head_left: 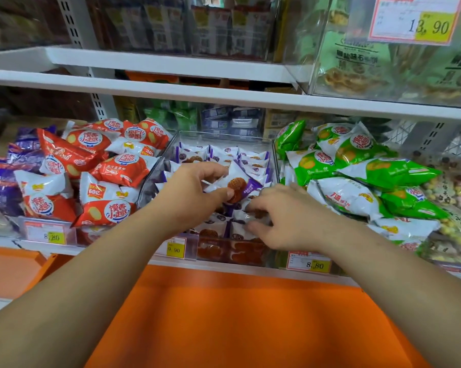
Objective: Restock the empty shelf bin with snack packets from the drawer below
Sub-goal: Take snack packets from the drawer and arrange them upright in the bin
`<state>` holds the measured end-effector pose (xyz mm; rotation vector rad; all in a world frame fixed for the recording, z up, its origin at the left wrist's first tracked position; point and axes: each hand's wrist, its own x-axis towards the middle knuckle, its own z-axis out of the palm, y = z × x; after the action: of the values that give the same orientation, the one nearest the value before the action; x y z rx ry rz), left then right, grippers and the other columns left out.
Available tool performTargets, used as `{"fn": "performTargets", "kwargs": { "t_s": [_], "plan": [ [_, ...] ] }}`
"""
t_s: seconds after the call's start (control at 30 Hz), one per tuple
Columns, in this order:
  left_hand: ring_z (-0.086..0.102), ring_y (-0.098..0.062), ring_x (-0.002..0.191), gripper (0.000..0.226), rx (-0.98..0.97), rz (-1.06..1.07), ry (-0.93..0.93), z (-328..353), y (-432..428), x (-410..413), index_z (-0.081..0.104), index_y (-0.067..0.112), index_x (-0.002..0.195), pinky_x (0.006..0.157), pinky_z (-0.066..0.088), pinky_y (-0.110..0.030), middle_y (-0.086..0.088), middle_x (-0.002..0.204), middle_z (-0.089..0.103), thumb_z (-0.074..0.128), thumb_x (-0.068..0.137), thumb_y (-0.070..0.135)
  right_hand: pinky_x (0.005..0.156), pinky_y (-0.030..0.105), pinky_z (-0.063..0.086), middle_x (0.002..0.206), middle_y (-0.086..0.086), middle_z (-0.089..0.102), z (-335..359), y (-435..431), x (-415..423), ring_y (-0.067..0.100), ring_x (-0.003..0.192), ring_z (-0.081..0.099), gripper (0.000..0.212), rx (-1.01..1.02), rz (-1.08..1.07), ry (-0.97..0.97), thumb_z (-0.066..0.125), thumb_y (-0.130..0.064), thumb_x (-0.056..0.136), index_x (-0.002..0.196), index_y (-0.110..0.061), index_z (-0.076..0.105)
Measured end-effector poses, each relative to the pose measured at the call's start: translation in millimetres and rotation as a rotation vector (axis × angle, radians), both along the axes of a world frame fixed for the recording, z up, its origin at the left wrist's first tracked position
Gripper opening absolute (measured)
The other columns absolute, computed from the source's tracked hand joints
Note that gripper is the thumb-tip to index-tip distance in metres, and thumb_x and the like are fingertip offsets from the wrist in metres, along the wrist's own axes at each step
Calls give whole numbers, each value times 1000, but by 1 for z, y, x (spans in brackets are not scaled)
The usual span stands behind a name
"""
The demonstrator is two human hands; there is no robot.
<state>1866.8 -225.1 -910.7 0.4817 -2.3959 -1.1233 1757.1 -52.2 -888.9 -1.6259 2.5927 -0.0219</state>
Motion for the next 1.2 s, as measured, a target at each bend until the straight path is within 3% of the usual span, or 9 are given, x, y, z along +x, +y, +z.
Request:
{"fn": "performTargets", "kwargs": {
  "t_s": [0.2,0.3,0.47,0.57,0.63,0.87,1.03,1.1,1.2],
  "plan": [
    [58,-10,99,29,-195,-6,-68,4,1,-11,65,24,120,72,38,-6,10,113,63,73,92,27,111,49,32,100,-5,35,-15,4,6,23,123,36,42,5,-9,45,53,-61,92,110,-23,59],
    [61,-11,103,38,-227,-30,-98,5,-3,-13,65,27,128,83,49,-19,10,119,63,75,91,28,113,45,30,92,-8,39,-14,8,9,20,114,41,32,-46,13,72,55,-54,92,103,-24,54],
    [67,-7,98,34,-235,-146,-170,6,-6,-18,73,26,118,81,57,-26,9,103,72,81,85,26,79,30,25,88,-4,46,-19,10,13,21,110,45,31,-136,20,42,58,-47,91,109,-22,54],
    [61,-10,75,17,-335,-203,-202,8,-6,-24,72,25,103,69,55,-32,6,86,66,79,88,26,104,35,30,96,0,48,-19,12,10,21,114,45,32,-112,-18,11,58,-50,91,114,-27,54],
    [59,-19,76,13,-466,-256,-239,13,-8,-28,69,21,97,71,54,-38,0,84,66,77,88,26,125,45,7,95,-1,52,-18,12,5,18,118,47,30,-101,-5,12,59,-49,91,114,-30,55],
    [56,-18,89,16,-741,-410,-364,23,0,-43,70,23,105,78,48,-35,6,97,56,72,89,25,123,56,-15,91,-6,48,-10,13,1,12,120,44,21,-67,-11,-10,59,-37,93,114,-33,56],
    [61,-16,90,22,-774,-450,-487,33,8,-58,74,26,106,74,46,-27,6,101,68,78,85,26,123,48,12,84,-6,54,0,12,-2,21,108,55,15,-172,20,142,60,-36,90,103,-28,57],
    [61,-13,89,30,-739,-455,-483,31,8,-59,76,28,111,78,48,-27,7,108,72,82,81,25,101,37,31,75,-8,48,8,11,-9,26,96,55,14,-346,27,200,67,-33,86,93,-26,56],
    [67,-20,92,30,-682,-462,-415,21,8,-54,78,28,110,84,55,-37,3,104,75,82,81,25,106,39,31,83,-5,55,7,6,-12,25,101,56,16,-287,-6,185,70,-39,84,92,-28,62]
  ]
}}
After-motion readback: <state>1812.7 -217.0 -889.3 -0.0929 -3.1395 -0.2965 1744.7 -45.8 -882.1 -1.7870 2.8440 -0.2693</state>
